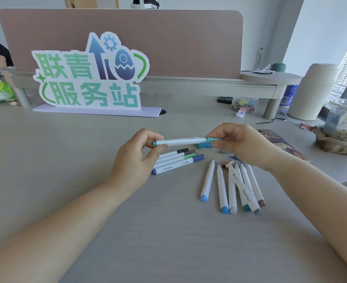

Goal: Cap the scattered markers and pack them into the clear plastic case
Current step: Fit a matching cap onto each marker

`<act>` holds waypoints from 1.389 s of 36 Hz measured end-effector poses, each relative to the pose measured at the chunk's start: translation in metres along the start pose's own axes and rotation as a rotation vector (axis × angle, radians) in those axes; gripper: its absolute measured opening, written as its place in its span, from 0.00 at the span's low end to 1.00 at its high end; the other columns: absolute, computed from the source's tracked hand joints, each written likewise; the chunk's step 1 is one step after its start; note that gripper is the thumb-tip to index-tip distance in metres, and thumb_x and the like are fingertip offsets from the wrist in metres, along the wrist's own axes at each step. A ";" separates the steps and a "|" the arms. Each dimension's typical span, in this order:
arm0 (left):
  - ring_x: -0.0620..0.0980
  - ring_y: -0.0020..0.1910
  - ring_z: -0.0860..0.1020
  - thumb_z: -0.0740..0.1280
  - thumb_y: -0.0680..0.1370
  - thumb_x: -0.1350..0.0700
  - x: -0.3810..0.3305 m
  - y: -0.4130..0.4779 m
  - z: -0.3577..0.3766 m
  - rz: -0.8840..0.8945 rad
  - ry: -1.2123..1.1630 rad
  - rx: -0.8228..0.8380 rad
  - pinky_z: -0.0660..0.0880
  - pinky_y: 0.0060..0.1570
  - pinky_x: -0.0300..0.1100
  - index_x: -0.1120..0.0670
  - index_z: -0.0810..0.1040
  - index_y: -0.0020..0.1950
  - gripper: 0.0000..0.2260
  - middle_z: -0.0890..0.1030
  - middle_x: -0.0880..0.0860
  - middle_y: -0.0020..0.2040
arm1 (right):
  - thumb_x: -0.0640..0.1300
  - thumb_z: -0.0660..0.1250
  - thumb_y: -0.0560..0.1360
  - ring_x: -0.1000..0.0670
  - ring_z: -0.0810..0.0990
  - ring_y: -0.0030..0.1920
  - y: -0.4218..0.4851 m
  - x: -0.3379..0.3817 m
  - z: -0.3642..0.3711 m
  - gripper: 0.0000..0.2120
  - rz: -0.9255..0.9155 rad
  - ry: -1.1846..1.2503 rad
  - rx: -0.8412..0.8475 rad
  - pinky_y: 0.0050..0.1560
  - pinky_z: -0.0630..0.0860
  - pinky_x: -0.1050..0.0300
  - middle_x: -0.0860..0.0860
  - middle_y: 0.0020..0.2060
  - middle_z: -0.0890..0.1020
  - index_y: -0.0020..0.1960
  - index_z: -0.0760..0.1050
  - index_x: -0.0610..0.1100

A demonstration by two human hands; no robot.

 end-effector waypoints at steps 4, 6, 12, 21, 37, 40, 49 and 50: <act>0.33 0.48 0.76 0.70 0.76 0.57 -0.004 -0.002 0.002 0.014 -0.019 0.017 0.65 0.46 0.20 0.50 0.78 0.48 0.03 0.80 0.40 0.44 | 0.41 0.69 0.75 0.53 0.80 0.47 -0.001 0.004 0.003 0.08 -0.037 0.006 -0.002 0.53 0.77 0.61 0.56 0.45 0.83 0.49 0.79 0.53; 0.33 0.47 0.75 0.70 0.75 0.57 -0.006 -0.002 0.002 0.016 -0.032 0.023 0.65 0.46 0.20 0.50 0.78 0.48 0.03 0.80 0.40 0.44 | 0.41 0.69 0.75 0.54 0.80 0.47 -0.002 0.006 0.004 0.07 -0.059 0.007 -0.002 0.52 0.75 0.65 0.55 0.45 0.83 0.50 0.80 0.52; 0.33 0.46 0.76 0.71 0.74 0.57 -0.009 -0.003 -0.002 -0.028 -0.102 0.016 0.66 0.46 0.22 0.47 0.77 0.44 0.05 0.81 0.42 0.44 | 0.40 0.68 0.75 0.63 0.77 0.47 -0.005 0.016 0.005 0.08 -0.136 -0.029 -0.018 0.51 0.69 0.76 0.59 0.45 0.82 0.49 0.80 0.52; 0.44 0.49 0.80 0.72 0.73 0.56 -0.009 0.000 -0.004 -0.042 -0.129 0.060 0.74 0.50 0.38 0.49 0.79 0.44 0.03 0.83 0.45 0.42 | 0.38 0.69 0.74 0.65 0.78 0.42 -0.011 0.021 0.000 0.07 -0.162 0.052 -0.010 0.45 0.69 0.75 0.59 0.42 0.82 0.48 0.82 0.48; 0.43 0.43 0.79 0.73 0.72 0.56 -0.017 -0.004 -0.004 -0.008 -0.098 0.063 0.72 0.38 0.28 0.50 0.80 0.43 0.03 0.83 0.50 0.41 | 0.38 0.69 0.74 0.62 0.78 0.43 -0.011 0.017 -0.001 0.07 -0.162 0.014 -0.012 0.47 0.70 0.74 0.55 0.44 0.83 0.50 0.83 0.45; 0.41 0.44 0.79 0.74 0.72 0.54 -0.013 -0.004 -0.003 0.008 -0.025 0.075 0.71 0.43 0.34 0.48 0.80 0.41 0.04 0.82 0.47 0.41 | 0.38 0.69 0.74 0.61 0.79 0.44 -0.011 0.017 -0.001 0.08 -0.164 -0.007 -0.001 0.49 0.71 0.73 0.53 0.45 0.83 0.50 0.83 0.46; 0.44 0.44 0.73 0.71 0.70 0.42 -0.001 -0.003 0.008 0.107 0.320 0.194 0.67 0.42 0.39 0.46 0.78 0.38 0.09 0.77 0.43 0.40 | 0.44 0.69 0.73 0.61 0.80 0.48 -0.003 -0.010 0.002 0.10 0.003 -0.034 0.088 0.47 0.74 0.73 0.62 0.49 0.82 0.52 0.82 0.54; 0.45 0.44 0.73 0.69 0.69 0.40 0.001 -0.003 0.009 0.113 0.352 0.201 0.67 0.44 0.42 0.45 0.78 0.37 0.10 0.77 0.43 0.41 | 0.44 0.69 0.74 0.61 0.80 0.49 -0.001 -0.015 -0.004 0.10 0.023 -0.057 0.060 0.49 0.74 0.72 0.63 0.49 0.82 0.52 0.81 0.56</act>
Point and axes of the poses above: each hand's wrist, its own y-axis towards the middle knuckle, its own z-axis out of the palm, x = y × z, the point moved 6 cm from there along y, towards the middle knuckle
